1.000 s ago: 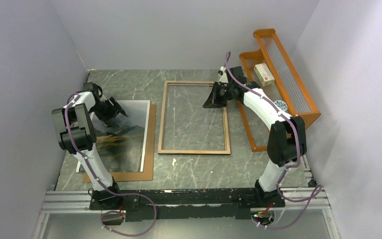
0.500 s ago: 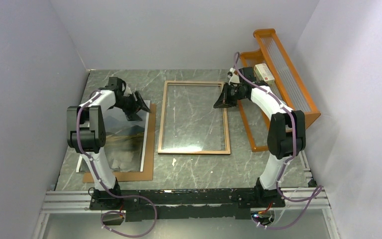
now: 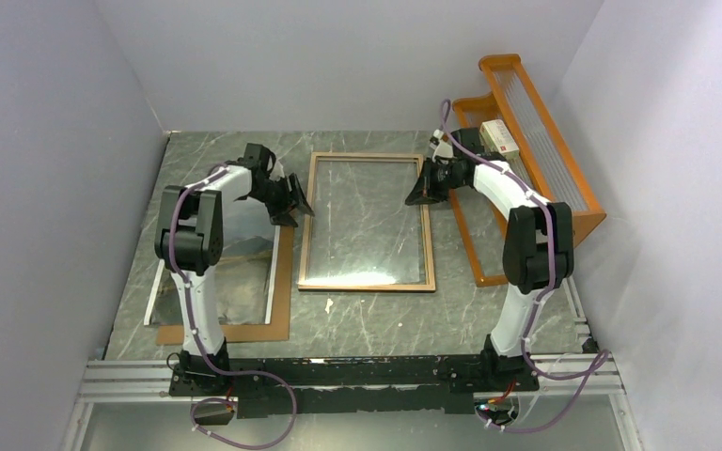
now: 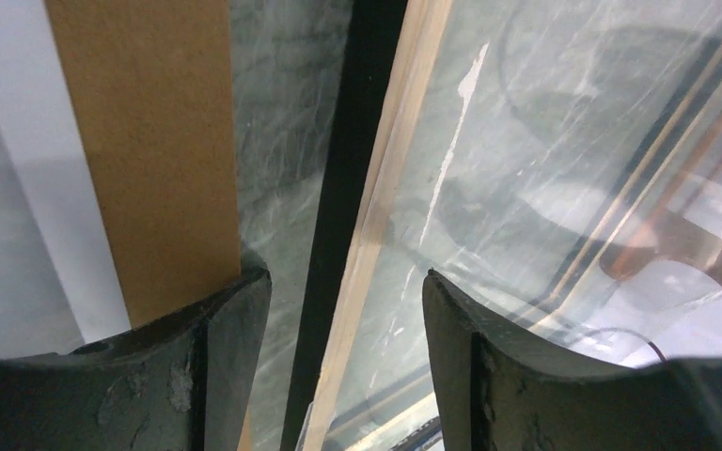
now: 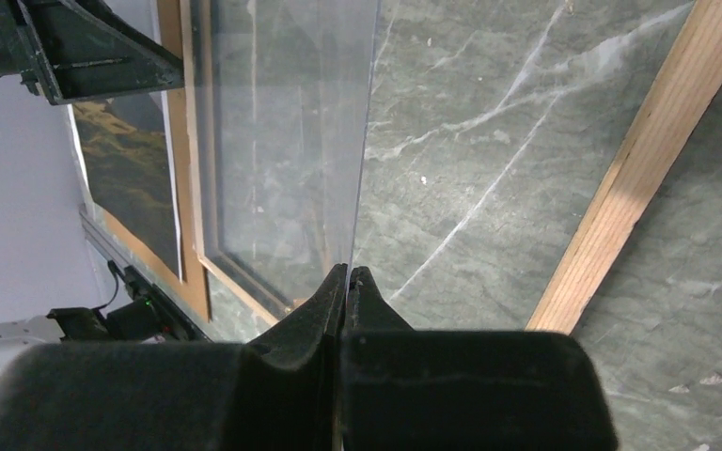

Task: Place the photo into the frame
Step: Place the photo frame item in the photo frame.

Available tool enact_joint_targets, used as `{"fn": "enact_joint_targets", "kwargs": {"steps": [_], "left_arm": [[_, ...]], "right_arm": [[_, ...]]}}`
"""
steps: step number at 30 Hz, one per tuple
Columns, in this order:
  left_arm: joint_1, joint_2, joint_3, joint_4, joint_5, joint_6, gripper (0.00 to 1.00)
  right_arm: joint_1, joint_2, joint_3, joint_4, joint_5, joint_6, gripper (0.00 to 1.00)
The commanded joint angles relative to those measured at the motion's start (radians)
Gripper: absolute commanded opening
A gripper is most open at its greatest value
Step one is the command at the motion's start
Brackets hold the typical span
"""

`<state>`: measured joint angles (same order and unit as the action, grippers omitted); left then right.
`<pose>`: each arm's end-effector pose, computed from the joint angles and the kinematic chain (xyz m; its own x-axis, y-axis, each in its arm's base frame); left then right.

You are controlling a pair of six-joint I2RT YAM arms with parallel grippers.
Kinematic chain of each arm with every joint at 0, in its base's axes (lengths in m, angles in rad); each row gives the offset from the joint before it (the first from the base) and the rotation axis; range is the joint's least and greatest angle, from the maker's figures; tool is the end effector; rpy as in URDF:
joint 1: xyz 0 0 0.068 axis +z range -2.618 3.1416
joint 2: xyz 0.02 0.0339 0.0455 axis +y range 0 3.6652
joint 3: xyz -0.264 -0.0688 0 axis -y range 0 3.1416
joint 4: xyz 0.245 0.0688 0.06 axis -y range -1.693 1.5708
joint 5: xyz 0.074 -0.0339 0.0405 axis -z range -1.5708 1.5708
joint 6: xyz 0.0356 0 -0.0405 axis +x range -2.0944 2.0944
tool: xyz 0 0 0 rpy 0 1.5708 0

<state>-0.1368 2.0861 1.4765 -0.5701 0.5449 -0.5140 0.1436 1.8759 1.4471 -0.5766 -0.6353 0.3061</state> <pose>0.4186 -0.0763 0.1556 -0.9511 -0.2935 -0.0963 -0.1783 0.7762 -0.6047 0.3949 0.0784 0.2313 -0.9264 0.1111 -0.3599 -0.1580 0.7526 0.6392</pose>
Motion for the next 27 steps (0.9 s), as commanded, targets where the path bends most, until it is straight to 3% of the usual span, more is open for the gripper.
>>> {"fn": "enact_joint_targets", "kwargs": {"steps": [1, 15, 27], "left_arm": [[-0.007, 0.016, 0.030, -0.035, -0.031, 0.023, 0.66], [-0.030, 0.082, 0.084, -0.090, -0.088, 0.033, 0.60], [-0.050, 0.117, 0.106, -0.102, -0.127, 0.029, 0.50]], "right_arm": [[-0.008, 0.019, 0.059, -0.002, -0.003, -0.059, 0.00], [-0.018, 0.120, 0.149, -0.071, 0.116, -0.090, 0.00], [-0.026, 0.128, 0.098, -0.029, 0.125, -0.044, 0.00]]}}
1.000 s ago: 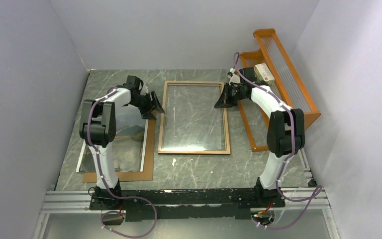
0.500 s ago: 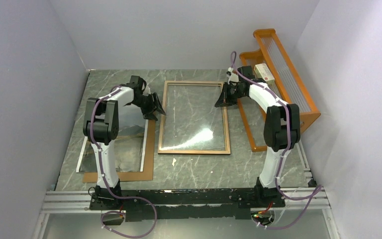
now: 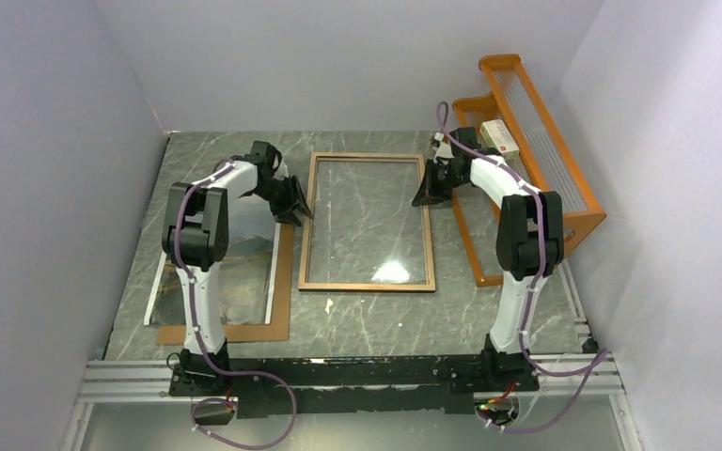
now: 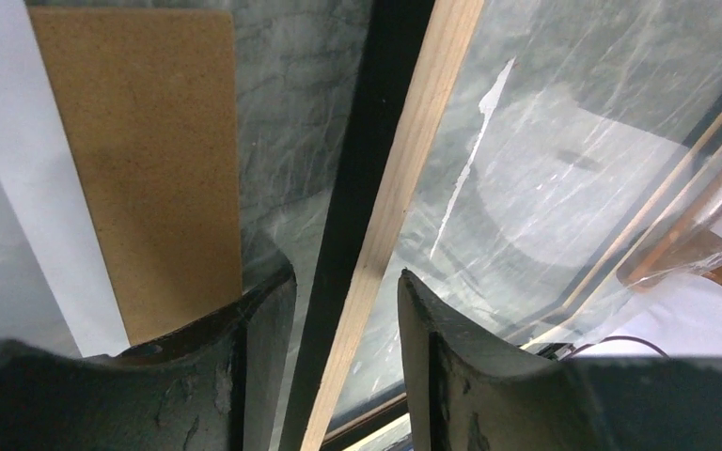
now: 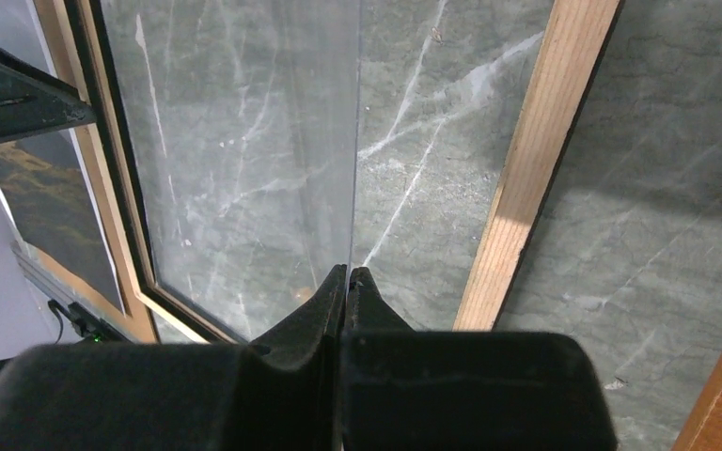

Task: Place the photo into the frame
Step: Place the photo frame item in the photo frame.

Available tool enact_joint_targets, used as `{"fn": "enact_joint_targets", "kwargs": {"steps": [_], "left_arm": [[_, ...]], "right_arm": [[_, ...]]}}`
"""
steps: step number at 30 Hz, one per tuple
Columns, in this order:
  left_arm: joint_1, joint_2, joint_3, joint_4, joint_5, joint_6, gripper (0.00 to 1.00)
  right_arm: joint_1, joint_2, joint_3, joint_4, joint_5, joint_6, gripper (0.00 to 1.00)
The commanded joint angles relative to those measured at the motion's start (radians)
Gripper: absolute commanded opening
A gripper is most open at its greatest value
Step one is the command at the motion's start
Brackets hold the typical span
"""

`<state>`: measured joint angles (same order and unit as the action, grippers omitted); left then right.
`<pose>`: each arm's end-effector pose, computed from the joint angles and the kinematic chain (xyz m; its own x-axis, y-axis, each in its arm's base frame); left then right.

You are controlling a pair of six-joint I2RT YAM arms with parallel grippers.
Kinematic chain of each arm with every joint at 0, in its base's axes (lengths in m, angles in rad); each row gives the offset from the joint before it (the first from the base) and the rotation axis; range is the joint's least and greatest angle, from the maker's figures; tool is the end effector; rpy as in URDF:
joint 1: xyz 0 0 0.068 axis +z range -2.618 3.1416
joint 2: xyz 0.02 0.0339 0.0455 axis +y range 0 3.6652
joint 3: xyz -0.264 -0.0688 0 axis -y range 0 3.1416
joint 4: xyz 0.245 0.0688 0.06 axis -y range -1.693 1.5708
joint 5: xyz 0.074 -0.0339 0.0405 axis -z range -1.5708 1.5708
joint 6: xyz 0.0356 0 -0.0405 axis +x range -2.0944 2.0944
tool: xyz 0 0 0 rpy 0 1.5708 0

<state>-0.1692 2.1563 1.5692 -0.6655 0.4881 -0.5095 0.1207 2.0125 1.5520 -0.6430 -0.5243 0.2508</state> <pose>0.4271 -0.0899 0.1476 -0.9604 -0.2730 -0.0559 -0.2006 0.8165 -0.5414 0.4210 0.0690 0.2035 -0.9400 0.1024 -0.3255 -0.0979 0.8329 0.5448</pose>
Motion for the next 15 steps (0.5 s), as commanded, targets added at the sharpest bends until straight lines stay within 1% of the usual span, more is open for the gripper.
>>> {"fn": "enact_joint_targets", "kwargs": {"steps": [1, 5, 6, 7, 9, 11, 12, 13, 15], "left_arm": [[-0.018, 0.050, 0.017, -0.010, -0.073, 0.024, 0.50], [-0.019, 0.057, 0.028, -0.017, -0.083, 0.025, 0.48], [-0.019, 0.056, 0.028, -0.016, -0.084, 0.023, 0.47], [-0.019, 0.055, 0.028, -0.014, -0.086, 0.023, 0.45], [-0.019, 0.054, 0.029, -0.010, -0.086, 0.022, 0.42], [-0.019, 0.058, 0.033, -0.008, -0.082, 0.023, 0.37], [-0.019, 0.062, 0.036, -0.009, -0.085, 0.024, 0.35], [-0.019, 0.065, 0.039, -0.015, -0.092, 0.023, 0.34], [-0.021, 0.071, 0.043, -0.023, -0.109, 0.022, 0.31]], "right_arm": [[-0.004, -0.009, -0.012, 0.047, 0.003, 0.017, 0.00], [-0.003, -0.008, -0.023, 0.061, -0.025, 0.025, 0.00], [-0.003, -0.011, -0.024, 0.062, -0.032, 0.027, 0.03], [-0.003, -0.018, -0.027, 0.064, -0.039, 0.032, 0.09], [-0.003, -0.041, -0.050, 0.085, -0.071, 0.049, 0.27], [-0.003, -0.072, -0.090, 0.132, -0.122, 0.077, 0.41], [-0.003, -0.087, -0.116, 0.170, -0.148, 0.095, 0.45], [-0.003, -0.102, -0.143, 0.202, -0.174, 0.123, 0.47], [0.000, -0.124, -0.195, 0.270, -0.230, 0.169, 0.47]]}}
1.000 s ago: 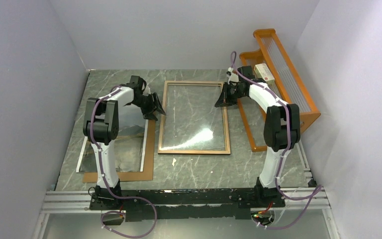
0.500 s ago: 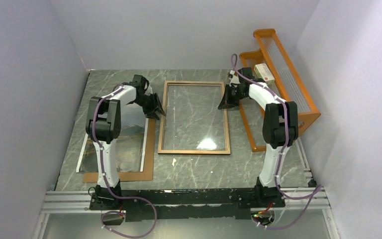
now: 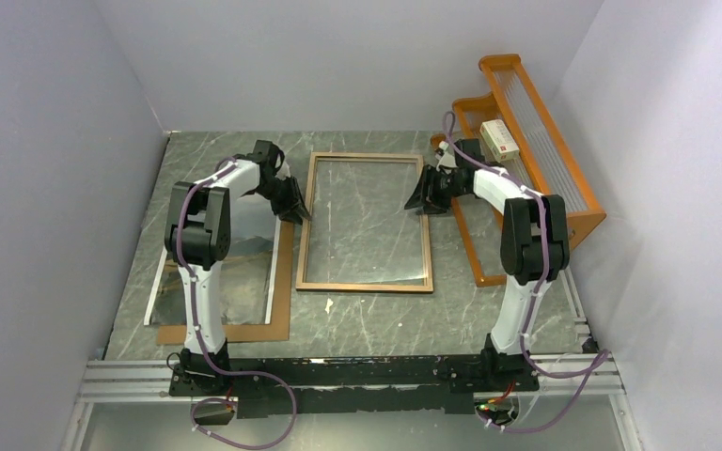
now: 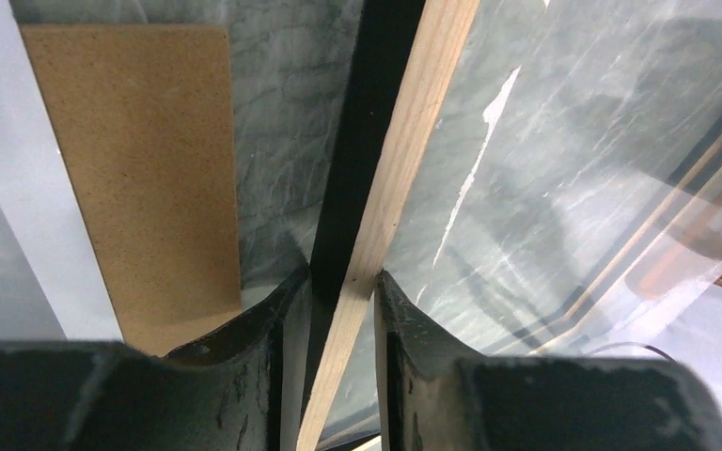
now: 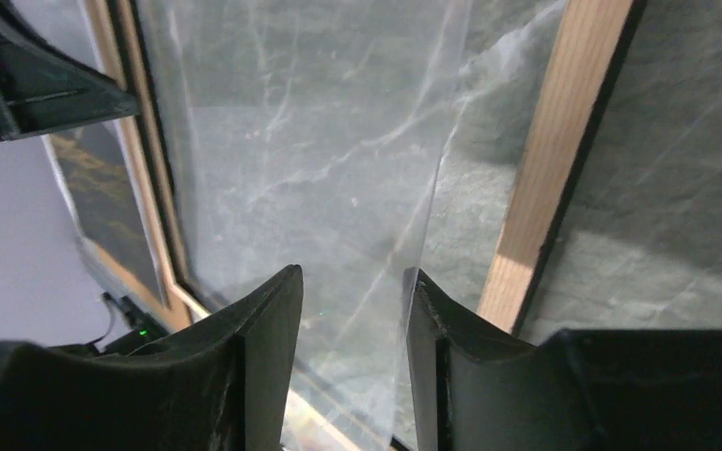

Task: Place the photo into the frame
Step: Place the photo frame item in the photo frame.

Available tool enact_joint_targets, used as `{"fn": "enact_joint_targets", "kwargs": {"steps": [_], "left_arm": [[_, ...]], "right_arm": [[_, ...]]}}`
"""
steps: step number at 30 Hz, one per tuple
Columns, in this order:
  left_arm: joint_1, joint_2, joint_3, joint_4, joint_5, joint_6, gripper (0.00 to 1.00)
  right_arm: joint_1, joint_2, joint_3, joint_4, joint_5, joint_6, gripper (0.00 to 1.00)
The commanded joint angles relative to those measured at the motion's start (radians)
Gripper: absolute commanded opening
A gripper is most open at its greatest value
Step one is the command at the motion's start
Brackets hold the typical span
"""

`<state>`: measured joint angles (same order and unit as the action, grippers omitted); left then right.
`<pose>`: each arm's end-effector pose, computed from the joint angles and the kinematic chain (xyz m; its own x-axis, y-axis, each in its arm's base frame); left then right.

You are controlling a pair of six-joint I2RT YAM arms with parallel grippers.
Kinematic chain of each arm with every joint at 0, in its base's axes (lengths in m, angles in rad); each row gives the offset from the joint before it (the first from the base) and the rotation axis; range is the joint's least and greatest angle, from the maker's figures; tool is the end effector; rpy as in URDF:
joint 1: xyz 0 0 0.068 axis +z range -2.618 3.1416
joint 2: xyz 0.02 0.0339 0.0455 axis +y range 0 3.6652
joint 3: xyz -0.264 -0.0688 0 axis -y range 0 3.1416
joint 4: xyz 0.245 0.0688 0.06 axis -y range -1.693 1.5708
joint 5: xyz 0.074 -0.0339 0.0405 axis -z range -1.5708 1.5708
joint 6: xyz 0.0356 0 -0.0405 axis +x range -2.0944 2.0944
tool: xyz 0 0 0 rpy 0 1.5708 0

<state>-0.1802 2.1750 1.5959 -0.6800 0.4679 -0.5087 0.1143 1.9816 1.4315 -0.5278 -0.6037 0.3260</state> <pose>0.4303 -0.0947 0.1462 -0.9620 -0.2666 -0.0588 -0.1975 0.8283 -0.5243 0.4095 0.0674 0.1876 -0.9447 0.1569 -0.2881 -0.0615 0.7779 0.6253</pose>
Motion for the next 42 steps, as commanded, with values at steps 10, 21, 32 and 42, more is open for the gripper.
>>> {"fn": "enact_joint_targets", "kwargs": {"steps": [10, 21, 32, 42], "left_arm": [[-0.010, -0.002, -0.031, -0.024, -0.146, 0.041, 0.20], [-0.008, -0.071, -0.085, -0.047, -0.151, 0.078, 0.14], [0.002, -0.163, -0.160, -0.065, -0.135, 0.073, 0.28], [0.085, -0.284, -0.146, -0.042, 0.077, 0.083, 0.71]], "right_arm": [[0.034, -0.241, -0.267, 0.360, -0.185, 0.245, 0.21], [0.060, -0.316, -0.177, 0.235, -0.160, 0.267, 0.00], [0.063, -0.377, -0.092, 0.155, -0.208, 0.338, 0.00], [0.098, -0.392, -0.045, 0.160, -0.254, 0.366, 0.00]]}}
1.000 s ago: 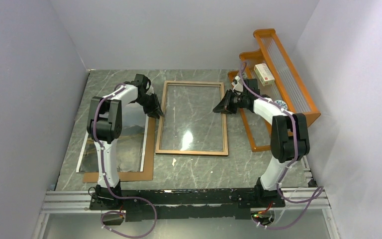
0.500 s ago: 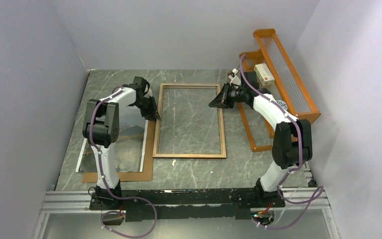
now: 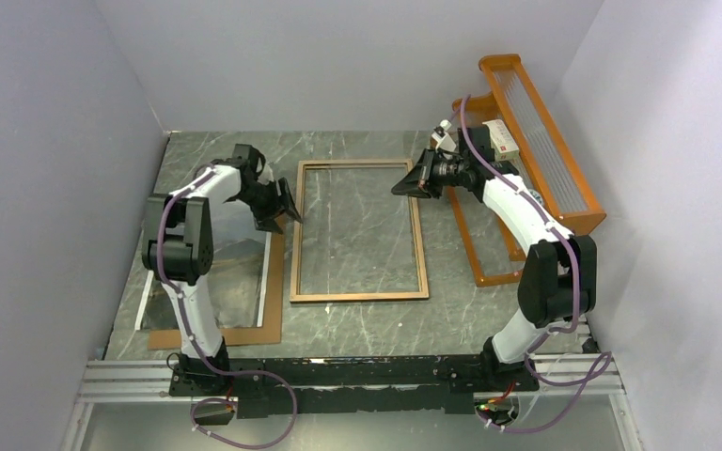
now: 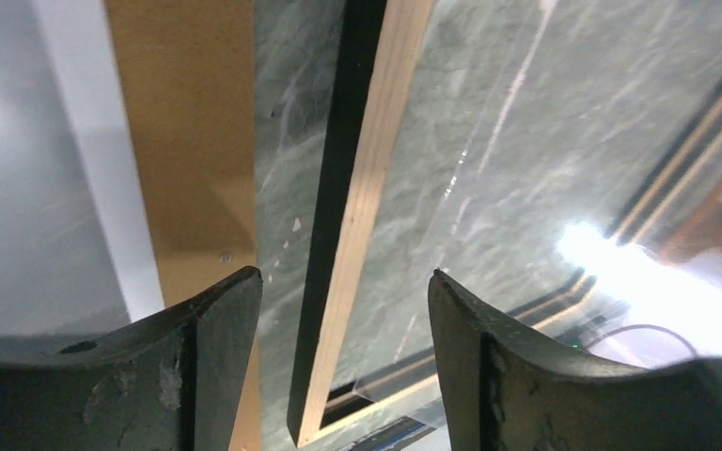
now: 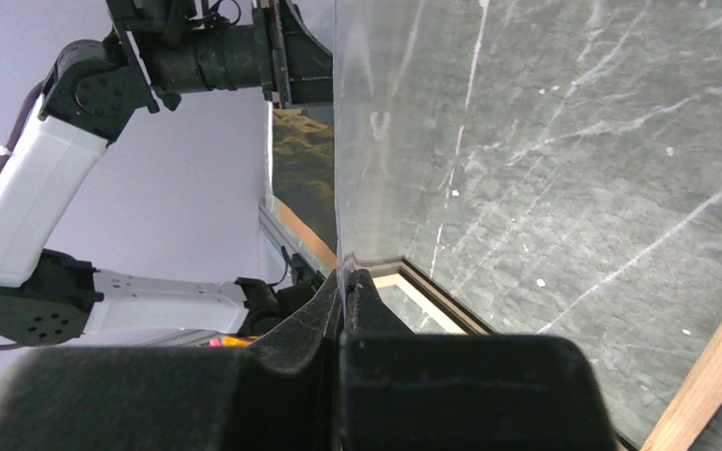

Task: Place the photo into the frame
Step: Place the photo frame item in the photo frame.

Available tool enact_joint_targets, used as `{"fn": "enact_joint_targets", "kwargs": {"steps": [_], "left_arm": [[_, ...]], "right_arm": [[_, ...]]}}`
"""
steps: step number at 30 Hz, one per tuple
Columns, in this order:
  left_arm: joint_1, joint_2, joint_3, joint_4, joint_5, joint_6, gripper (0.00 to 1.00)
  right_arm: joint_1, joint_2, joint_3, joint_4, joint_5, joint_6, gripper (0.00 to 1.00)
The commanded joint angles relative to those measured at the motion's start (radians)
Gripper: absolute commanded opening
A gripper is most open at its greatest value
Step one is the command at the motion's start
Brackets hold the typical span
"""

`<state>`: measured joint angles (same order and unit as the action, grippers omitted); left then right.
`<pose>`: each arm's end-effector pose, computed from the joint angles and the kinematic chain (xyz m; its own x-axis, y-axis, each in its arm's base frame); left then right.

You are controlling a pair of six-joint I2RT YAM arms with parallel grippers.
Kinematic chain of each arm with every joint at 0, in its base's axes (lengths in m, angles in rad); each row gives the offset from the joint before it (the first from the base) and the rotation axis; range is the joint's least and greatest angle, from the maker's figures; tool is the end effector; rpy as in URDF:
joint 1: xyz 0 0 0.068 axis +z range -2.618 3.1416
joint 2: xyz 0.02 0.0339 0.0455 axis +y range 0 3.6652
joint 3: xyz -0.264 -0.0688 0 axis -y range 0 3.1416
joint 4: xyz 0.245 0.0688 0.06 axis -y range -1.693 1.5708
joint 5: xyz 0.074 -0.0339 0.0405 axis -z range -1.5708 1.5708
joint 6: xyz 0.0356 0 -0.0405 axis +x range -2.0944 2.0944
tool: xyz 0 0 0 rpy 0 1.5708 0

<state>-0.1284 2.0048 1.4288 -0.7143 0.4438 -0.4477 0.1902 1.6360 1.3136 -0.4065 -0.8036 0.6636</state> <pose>0.3933 -0.0662 0.1679 -0.9602 -0.2702 -0.0709 -0.2020 0.8470 -0.4918 0.3508 0.0936 0.2905 -0.9208 0.2581 -0.2923 -0.1159 0.5345 0.8372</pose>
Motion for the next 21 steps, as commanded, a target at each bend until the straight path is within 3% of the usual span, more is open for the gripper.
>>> {"fn": "enact_joint_targets", "kwargs": {"steps": [1, 5, 11, 15, 21], "left_arm": [[0.039, -0.127, 0.031, -0.015, 0.103, 0.023, 0.72], [0.055, -0.157, 0.062, -0.039, 0.075, 0.011, 0.74], [0.101, -0.222, 0.012, -0.030, -0.094, -0.068, 0.75], [0.122, -0.246, -0.029, 0.002, -0.063, -0.075, 0.87], [0.122, -0.209, -0.068, 0.040, 0.042, -0.071, 0.87]], "right_arm": [[0.032, -0.044, 0.083, 0.033, -0.053, 0.030, 0.00], [0.072, -0.031, 0.110, 0.058, -0.058, 0.053, 0.00], [0.108, -0.005, 0.134, 0.115, -0.068, 0.100, 0.00], [0.114, 0.019, 0.140, 0.099, -0.047, 0.088, 0.00], [0.103, 0.072, 0.084, 0.125, 0.012, 0.092, 0.00]]}}
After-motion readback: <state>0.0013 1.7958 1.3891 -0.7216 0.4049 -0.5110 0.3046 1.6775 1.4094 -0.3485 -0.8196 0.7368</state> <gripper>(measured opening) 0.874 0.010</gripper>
